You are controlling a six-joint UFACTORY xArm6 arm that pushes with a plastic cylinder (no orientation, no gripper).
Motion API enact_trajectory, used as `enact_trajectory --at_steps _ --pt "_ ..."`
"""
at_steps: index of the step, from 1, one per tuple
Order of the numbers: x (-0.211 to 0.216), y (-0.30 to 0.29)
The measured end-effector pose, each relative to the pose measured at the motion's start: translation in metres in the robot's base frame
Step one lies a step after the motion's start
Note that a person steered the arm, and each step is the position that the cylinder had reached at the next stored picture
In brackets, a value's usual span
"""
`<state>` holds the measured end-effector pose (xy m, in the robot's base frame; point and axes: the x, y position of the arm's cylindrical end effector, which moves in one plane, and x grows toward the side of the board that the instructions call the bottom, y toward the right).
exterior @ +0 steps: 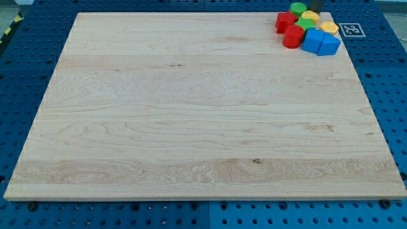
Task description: Move the green circle top center of the board
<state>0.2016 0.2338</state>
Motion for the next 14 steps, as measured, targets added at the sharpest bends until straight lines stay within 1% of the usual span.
enact_trajectory --at_steps 2,3,4,6,9,11,13,14 --pt "0.0 -0.002" --pt "-0.01 0.0" --pt "-0.01 -0.006" --pt "-0.009 -0.055" --pt "-0.009 -0.091" --pt "0.008 -0.093" --pt "0.008 -0.101" --pt "0.009 -0.117"
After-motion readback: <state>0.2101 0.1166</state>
